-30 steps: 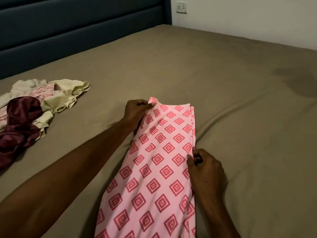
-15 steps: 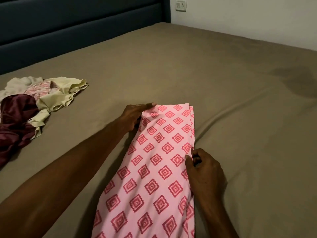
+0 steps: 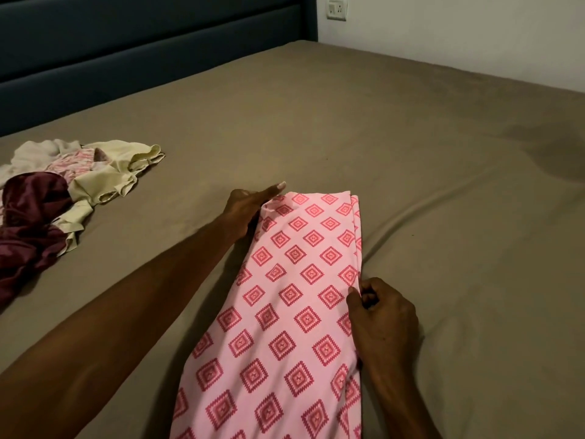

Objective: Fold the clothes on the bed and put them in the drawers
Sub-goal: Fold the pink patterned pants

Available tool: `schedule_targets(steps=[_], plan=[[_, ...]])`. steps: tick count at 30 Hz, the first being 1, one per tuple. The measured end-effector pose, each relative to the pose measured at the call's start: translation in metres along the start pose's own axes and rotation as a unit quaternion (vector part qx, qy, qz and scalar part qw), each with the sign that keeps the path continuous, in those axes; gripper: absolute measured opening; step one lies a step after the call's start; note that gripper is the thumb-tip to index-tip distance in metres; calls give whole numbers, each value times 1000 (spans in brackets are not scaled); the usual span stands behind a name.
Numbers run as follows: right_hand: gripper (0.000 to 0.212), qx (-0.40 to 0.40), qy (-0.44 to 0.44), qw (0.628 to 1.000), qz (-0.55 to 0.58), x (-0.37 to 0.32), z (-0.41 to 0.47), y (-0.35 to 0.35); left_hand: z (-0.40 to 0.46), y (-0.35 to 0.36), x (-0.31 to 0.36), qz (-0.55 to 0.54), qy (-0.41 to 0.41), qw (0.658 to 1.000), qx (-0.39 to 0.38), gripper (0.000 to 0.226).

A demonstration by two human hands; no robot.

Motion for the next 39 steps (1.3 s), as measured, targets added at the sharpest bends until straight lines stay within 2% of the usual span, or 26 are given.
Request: schedule_targets(steps=[3,7,11,16,18,20,21,23,24,25,26,28,30,33,35,39], plan=[[16,2,10,1000,17,-1,0,-2,3,-5,1,55,15,996,-70,42],[8,9,14,999,51,-1,0,-4,11,-11,-3,40,21,999,-16,31],[12,19,25,997,67,2,0,-3,19,-7,-3,25,13,999,37,31],[11,22,33,998,47,2,2,-3,33,-8,-4,54,-2,997,50,41],[13,14,36,999,35,1,2,-3,35,-6,-2,101,33,992,70,40],[14,12,37,999,34,1,2,-2,34,-2,4,221,112,962,118,41],[15,13,37,999,35,1,2,-2,29,0,9,295,162,929,157,45],[17,9,43,998,42,1,2,-2,13,10,18,398,296,842,213,43],[18,8,47,998,46,1,2,-2,2,20,22,412,362,810,208,37],[19,9,49,998,47,0,2,-3,-9,33,25,411,407,795,183,31],[20,8,48,998,44,-1,2,-3,-18,46,26,392,423,803,149,30],[20,6,45,998,39,-1,2,-4,-29,75,27,334,400,848,96,37],[19,2,43,998,40,-1,2,-4,-28,102,30,321,361,871,91,44],[22,13,39,998,42,0,3,-4,-19,132,31,407,294,862,74,54],[22,9,33,999,39,0,3,-4,-17,143,30,436,275,855,54,50],[23,-5,35,999,35,2,4,-2,-18,152,32,460,308,832,48,33]])
Point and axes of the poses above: each hand's wrist, its own z-axis towards the middle knuckle, its own y-axis out of the palm, x = y × z, the point moved 4 cm from there along z, towards the middle knuckle, and after that the axes turned 8 degrees about x, right-handed, at the moved point
